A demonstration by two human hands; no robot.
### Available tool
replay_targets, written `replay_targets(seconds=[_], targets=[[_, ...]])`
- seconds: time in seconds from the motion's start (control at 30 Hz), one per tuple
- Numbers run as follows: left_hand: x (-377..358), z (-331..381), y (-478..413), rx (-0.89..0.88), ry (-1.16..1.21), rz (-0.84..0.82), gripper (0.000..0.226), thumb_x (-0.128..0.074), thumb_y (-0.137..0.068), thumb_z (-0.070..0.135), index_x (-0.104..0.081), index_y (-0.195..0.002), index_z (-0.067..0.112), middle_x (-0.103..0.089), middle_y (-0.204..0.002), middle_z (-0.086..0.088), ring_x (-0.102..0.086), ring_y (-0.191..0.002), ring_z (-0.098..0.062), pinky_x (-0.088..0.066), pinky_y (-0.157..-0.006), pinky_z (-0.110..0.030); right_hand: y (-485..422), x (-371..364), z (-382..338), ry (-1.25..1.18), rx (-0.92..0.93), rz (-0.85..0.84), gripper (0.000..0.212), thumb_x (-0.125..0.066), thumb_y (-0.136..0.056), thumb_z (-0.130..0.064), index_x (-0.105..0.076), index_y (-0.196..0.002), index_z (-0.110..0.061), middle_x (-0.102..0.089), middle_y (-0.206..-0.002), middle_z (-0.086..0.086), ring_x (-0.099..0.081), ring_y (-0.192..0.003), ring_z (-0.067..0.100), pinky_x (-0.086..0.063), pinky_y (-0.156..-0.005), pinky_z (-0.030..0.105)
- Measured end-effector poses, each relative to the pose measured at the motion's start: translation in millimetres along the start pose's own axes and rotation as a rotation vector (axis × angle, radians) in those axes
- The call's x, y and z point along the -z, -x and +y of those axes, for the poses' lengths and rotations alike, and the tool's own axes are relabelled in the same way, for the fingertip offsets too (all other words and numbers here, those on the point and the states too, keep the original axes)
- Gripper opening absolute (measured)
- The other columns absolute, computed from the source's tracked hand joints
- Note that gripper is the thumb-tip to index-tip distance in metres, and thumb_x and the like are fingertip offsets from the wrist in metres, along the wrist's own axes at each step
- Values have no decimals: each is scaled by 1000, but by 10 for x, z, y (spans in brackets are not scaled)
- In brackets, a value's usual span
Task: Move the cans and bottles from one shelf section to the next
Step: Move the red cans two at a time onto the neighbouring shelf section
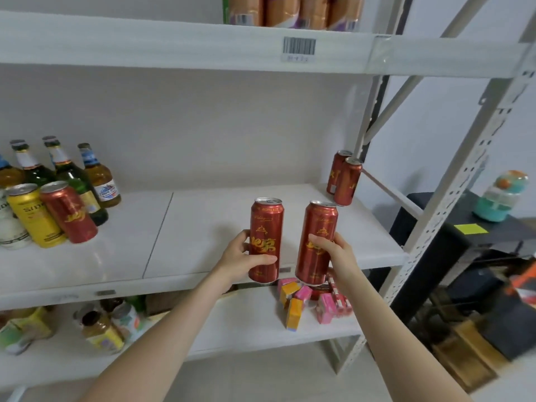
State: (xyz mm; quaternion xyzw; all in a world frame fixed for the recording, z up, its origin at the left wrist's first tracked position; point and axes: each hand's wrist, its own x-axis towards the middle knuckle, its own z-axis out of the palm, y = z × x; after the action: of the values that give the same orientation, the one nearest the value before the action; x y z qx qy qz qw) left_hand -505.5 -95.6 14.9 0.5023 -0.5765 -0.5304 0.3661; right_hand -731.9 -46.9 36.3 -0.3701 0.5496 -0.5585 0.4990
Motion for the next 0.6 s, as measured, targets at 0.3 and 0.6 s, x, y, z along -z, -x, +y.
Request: replay_targets(seconds=[0.3,0.6], targets=[[-1300,202,-240,11,6,-41,69,-90,-49,37,-58,-111,36,-70,-110,2,-66,-105,-16,-56,-82,-34,-268,1251,-157,20,11,-4,41,-78,-79,-27,-63,-118,-25,-72,-107,-2,-69,-93,14,-48,-67,28],[-1811,401,-1134,-5,-68,-44,77,-88,-40,47,-56,-110,40,-70,-112,3,-65,-106,-15,-52,-97,-46,-1121,1757,-247,16,49,13,42,-81,-77,-29,-60,-113,-31,-70,-110,-5,-66,-100,14,-49,-72,29]])
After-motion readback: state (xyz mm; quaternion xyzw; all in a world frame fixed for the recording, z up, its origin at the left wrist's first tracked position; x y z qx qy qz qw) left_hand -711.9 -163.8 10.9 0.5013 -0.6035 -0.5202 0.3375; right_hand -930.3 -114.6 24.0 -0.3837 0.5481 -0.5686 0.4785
